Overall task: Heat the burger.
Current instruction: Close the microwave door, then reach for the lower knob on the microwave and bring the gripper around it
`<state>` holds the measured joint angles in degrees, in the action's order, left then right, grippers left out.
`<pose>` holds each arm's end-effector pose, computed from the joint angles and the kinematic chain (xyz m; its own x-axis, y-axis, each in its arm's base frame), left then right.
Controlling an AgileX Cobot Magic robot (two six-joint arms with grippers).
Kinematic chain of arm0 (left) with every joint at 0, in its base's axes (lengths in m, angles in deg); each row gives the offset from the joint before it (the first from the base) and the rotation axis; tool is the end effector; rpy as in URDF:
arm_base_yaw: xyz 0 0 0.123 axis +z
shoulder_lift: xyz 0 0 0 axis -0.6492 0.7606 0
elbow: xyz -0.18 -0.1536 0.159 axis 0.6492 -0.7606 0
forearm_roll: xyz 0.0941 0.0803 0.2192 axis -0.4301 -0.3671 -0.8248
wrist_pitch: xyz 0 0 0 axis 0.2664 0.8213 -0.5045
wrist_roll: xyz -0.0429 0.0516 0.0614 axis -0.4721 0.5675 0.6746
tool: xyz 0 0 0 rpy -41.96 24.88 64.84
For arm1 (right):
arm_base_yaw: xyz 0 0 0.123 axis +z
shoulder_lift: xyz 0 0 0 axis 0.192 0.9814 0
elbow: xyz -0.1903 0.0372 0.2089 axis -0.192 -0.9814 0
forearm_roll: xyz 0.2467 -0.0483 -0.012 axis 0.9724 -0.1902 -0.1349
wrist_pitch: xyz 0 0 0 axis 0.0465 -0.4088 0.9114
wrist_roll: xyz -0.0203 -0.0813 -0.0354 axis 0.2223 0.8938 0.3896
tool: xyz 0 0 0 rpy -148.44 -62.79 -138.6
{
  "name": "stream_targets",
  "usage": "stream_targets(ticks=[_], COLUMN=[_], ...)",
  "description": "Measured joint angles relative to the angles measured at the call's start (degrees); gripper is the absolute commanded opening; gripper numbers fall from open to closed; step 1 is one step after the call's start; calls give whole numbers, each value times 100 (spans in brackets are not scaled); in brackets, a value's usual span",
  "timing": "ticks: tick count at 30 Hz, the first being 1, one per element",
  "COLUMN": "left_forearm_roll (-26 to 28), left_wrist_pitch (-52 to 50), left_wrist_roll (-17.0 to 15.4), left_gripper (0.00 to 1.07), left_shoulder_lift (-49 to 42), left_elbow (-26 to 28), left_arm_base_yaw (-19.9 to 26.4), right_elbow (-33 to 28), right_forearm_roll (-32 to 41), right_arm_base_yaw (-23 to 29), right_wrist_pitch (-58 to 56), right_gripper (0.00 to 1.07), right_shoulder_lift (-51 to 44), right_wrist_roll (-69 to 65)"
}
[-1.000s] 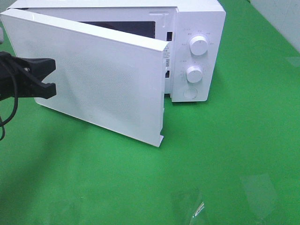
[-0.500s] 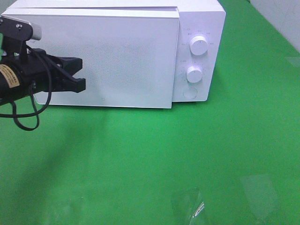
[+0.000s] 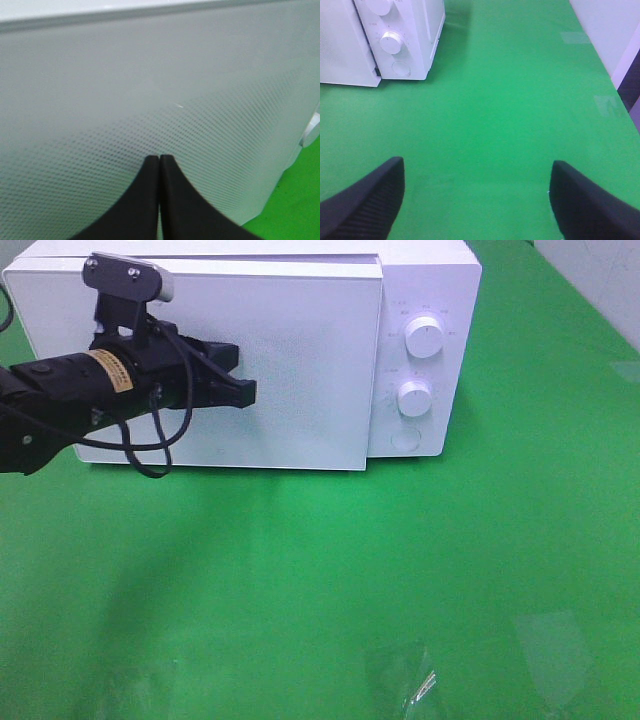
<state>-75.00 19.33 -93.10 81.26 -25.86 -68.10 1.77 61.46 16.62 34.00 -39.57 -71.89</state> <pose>0.3326 -0.1866 0.1739 -0.2573 0.0978 -0.9614 0.5562 0.8286 -0.0645 -0.0011 -0.0074 0.2836 -0.3723 0.0012 -0.9281 -0.0103 0.9999 0.0054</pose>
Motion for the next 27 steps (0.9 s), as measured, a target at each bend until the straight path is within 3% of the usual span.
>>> stream_targets(ticks=[19, 27], left_forearm_roll=[229, 378], left_wrist_pitch=[859, 1031], left_wrist_roll=[378, 510], left_gripper=[0, 0], left_shoulder_lift=[837, 911], left_elbow=[1432, 1576], left_arm_base_yaw=[-647, -728], right_elbow=[0, 0], right_forearm_roll=[0, 6], right_arm_base_yaw=[0, 0], right_wrist_pitch=[0, 0], right_gripper=[75, 75], right_shoulder_lift=[0, 0], right_wrist_roll=[0, 0])
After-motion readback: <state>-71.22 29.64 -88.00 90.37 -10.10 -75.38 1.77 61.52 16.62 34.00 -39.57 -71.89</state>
